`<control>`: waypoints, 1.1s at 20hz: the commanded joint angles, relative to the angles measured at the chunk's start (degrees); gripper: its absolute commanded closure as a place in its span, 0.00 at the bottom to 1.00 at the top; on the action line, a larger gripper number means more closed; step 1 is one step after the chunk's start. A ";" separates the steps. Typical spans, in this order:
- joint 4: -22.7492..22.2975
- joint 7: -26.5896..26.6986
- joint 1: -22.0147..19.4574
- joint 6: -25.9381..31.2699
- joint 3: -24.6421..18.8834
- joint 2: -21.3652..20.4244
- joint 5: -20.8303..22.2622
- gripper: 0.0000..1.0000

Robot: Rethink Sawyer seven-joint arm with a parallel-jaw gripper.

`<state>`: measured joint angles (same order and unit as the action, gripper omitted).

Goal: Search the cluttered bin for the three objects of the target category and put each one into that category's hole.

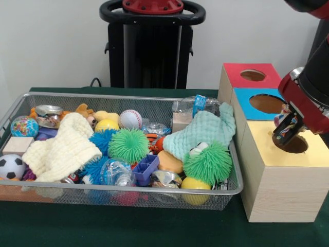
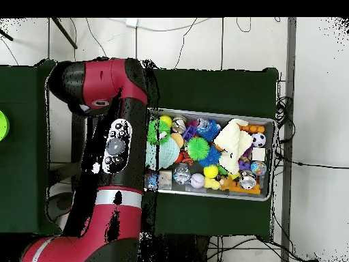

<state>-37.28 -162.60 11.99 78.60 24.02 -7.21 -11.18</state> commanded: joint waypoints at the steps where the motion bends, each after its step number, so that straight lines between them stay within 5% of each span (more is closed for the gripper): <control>1: -6.53 -7.48 -0.99 -3.68 -2.98 1.62 0.71 1.00; 22: -0.51 -9.89 -0.54 -0.86 -2.11 6.01 0.15 1.00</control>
<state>-36.42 -162.60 12.11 78.63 24.33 -5.38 -11.19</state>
